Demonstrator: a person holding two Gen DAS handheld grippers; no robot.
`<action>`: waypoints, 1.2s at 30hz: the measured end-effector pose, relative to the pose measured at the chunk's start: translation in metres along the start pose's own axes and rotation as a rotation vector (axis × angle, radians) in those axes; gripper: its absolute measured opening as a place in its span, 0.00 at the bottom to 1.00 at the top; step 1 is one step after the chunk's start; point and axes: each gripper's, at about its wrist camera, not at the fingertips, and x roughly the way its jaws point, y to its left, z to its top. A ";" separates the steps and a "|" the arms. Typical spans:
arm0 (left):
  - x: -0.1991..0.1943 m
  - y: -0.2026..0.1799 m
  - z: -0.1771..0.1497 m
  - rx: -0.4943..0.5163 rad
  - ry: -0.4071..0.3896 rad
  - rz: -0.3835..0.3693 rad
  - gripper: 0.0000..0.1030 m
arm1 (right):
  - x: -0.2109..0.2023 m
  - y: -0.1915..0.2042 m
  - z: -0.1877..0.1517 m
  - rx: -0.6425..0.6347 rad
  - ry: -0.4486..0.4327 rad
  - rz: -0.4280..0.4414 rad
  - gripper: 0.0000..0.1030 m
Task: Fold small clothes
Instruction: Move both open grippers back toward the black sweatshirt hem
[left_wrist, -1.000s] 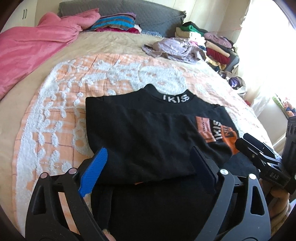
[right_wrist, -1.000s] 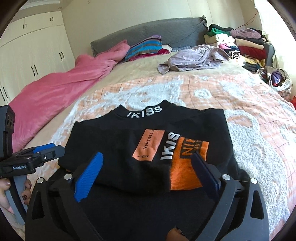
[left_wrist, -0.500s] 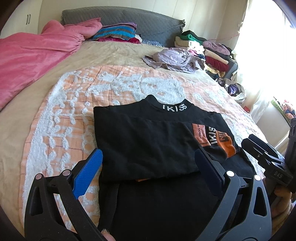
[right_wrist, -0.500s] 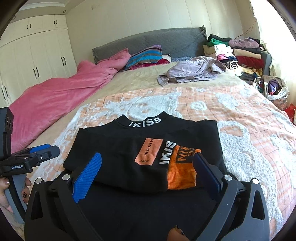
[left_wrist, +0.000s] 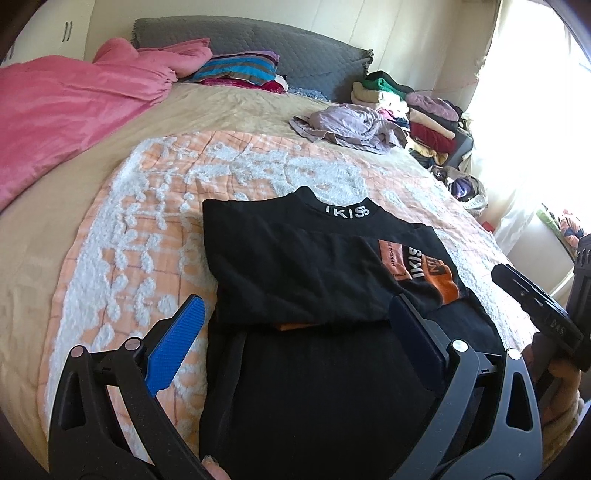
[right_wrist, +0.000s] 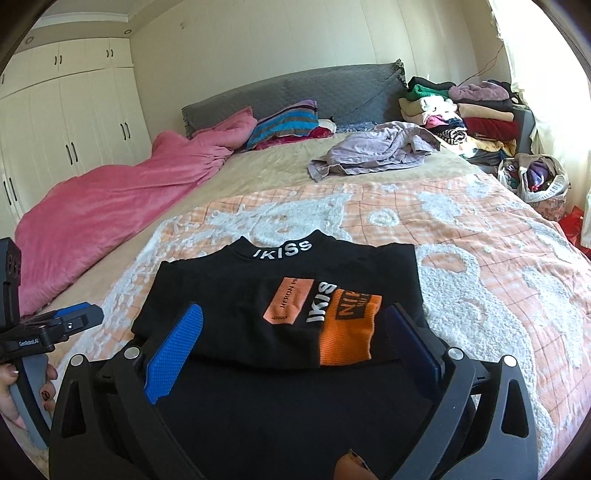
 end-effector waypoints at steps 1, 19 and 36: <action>-0.001 0.001 -0.001 -0.004 0.002 0.003 0.91 | -0.002 0.000 -0.001 0.000 -0.001 -0.001 0.95; -0.052 0.021 -0.028 -0.069 -0.003 0.071 0.91 | -0.042 -0.007 -0.016 -0.054 -0.021 -0.037 0.95; -0.075 0.027 -0.063 -0.072 0.063 0.116 0.91 | -0.066 -0.018 -0.030 -0.064 -0.022 -0.042 0.95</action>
